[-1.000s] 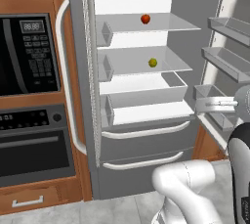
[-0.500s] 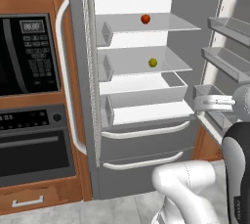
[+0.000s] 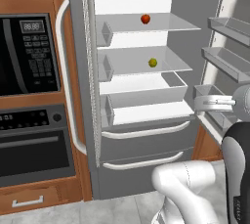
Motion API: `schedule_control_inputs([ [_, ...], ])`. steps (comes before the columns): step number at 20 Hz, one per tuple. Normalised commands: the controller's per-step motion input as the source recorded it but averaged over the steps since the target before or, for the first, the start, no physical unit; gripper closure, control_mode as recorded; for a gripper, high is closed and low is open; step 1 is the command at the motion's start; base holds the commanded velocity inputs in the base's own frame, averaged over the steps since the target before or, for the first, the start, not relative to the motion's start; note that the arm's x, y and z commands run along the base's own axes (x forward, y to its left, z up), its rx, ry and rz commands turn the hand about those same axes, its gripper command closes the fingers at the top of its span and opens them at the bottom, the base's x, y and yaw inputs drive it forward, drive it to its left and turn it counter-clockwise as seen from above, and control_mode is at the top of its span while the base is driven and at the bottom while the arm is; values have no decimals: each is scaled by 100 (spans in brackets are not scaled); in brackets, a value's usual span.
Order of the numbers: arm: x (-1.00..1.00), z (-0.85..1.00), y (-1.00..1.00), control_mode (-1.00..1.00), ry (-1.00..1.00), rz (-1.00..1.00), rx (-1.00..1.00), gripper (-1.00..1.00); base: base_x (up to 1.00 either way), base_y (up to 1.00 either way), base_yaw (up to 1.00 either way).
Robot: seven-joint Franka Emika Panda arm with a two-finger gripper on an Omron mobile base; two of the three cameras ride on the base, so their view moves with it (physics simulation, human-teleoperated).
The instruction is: Retrieve the apple and pear from the fridge and place them into the bowl on the dining table.
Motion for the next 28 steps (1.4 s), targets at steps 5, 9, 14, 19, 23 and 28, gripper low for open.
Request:
schedule_control_inputs([
  [5, 0, 0, 0, -100, 0, 0, 0, -100, 0, 0, 0],
  [9, 0, 0, 0, -100, 0, 0, 0, -100, 0, 0, 0],
  [14, 0, 0, 0, -100, 0, 0, 0, -100, 0, 0, 0],
  [19, 0, 0, 0, 100, 0, 0, 0, -100, 0, 0, 0],
  [23, 0, 0, 0, 100, 0, 0, 0, -100, 25, -6, 0],
  [28, 0, 0, 0, 100, 0, 0, 0, -100, 81, -13, 0],
])
